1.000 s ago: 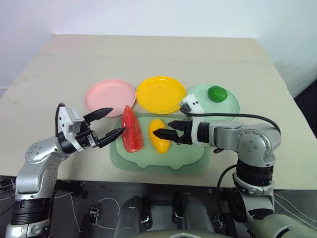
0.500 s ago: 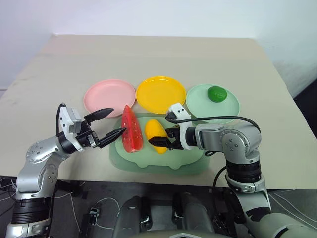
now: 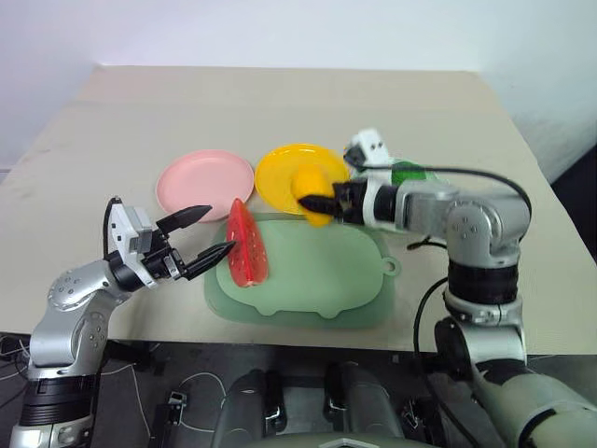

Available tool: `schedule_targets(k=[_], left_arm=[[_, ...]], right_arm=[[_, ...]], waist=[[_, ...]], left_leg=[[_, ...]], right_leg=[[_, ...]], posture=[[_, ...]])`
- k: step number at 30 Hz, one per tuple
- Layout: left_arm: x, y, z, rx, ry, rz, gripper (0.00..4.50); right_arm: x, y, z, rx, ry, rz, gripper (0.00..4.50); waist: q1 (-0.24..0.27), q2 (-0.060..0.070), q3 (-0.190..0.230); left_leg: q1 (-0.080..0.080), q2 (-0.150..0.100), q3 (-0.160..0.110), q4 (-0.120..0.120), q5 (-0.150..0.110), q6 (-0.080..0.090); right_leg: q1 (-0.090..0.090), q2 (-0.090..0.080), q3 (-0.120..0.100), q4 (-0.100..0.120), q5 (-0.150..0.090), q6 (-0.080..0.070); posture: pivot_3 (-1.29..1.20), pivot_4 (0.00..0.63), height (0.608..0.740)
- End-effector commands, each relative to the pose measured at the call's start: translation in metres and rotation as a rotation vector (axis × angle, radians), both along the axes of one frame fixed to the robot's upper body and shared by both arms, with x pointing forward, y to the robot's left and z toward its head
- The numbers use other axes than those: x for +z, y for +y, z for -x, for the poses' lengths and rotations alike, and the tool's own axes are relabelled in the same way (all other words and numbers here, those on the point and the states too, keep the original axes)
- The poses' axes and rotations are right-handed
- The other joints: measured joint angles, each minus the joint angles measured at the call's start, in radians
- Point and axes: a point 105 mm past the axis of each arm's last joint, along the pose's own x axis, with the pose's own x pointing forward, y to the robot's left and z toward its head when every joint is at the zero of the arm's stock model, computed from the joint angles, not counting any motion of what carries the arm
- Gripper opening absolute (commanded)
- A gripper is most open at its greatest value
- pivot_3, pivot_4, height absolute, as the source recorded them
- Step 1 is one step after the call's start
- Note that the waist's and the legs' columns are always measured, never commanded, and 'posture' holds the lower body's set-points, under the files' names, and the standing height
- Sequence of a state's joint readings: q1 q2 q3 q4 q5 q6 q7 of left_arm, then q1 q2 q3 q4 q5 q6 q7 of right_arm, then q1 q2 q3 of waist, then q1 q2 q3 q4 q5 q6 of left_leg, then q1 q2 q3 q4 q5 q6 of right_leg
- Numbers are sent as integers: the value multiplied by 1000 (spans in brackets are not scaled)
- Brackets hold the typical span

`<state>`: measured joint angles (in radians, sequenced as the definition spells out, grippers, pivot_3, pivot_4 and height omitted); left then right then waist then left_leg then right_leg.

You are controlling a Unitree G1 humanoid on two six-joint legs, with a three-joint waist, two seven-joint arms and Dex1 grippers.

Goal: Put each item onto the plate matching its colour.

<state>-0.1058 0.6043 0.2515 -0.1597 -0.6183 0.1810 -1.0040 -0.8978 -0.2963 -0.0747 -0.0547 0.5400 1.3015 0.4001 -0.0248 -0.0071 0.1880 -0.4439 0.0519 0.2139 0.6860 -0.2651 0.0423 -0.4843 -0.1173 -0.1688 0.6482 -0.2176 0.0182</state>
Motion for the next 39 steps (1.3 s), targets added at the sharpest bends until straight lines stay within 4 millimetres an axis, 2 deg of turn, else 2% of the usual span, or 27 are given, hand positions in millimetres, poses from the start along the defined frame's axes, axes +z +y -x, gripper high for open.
schedule_targets(k=[1,4,9,17,19,21,27,29,32,36,39], left_arm=[[12,1,4,16,-64,-9,4500],[12,1,5,21,-64,-12,4500],[12,2,8,33,-65,-16,4500],[13,2,9,42,-64,-17,4500],[13,2,9,41,-64,-17,4500],[13,2,9,40,-65,-17,4500],[13,1,9,35,-63,-16,4500],[14,2,9,37,-66,-14,4500],[17,4,9,49,-65,7,4500],[22,4,11,58,-70,35,4500],[21,1,15,56,-63,39,4500]], right_arm=[[8,3,-29,-33,-79,12,3281],[6,8,-51,-52,-96,24,3281],[-14,26,-76,-56,-83,82,3281],[-27,53,-79,-6,-55,95,3281],[-27,56,-80,-8,-52,89,4011],[-23,56,-80,-1,-64,80,4439],[-3,51,-77,43,-115,66,4439],[13,43,-68,74,-139,27,4439],[30,31,-41,145,-212,-25,4439],[25,15,-3,204,-255,-25,4439],[15,1,17,219,-249,-44,4439]], waist=[[-6,0,0],[-19,0,0],[-32,0,0],[-44,0,0],[-44,0,0],[-44,0,0],[-44,0,0],[-42,0,0],[-36,0,0],[-32,0,0],[-31,0,0]], left_leg=[[0,0,0,0,0,0],[0,0,1,0,0,0],[0,0,2,0,1,0],[0,0,1,0,2,1],[1,0,1,0,2,-1],[1,0,1,0,1,-1],[1,0,1,0,1,-1],[1,0,1,0,2,-1],[0,0,0,0,1,-1],[1,0,-1,0,1,-1],[2,0,-1,0,1,-2]], right_leg=[[0,0,0,0,0,0],[0,0,0,1,0,0],[0,1,0,2,0,1],[0,1,0,3,0,1],[0,1,0,4,0,1],[0,1,0,4,0,1],[-1,0,0,4,0,1],[-1,0,0,4,0,1],[-1,-1,0,4,0,1],[0,-1,0,4,0,1],[0,-1,0,4,0,0]], posture=[[0,150,696],[0,150,696],[0,150,696],[0,150,696],[0,150,696],[0,150,696],[0,150,696],[0,150,696],[0,150,696],[0,150,696],[0,150,696]])
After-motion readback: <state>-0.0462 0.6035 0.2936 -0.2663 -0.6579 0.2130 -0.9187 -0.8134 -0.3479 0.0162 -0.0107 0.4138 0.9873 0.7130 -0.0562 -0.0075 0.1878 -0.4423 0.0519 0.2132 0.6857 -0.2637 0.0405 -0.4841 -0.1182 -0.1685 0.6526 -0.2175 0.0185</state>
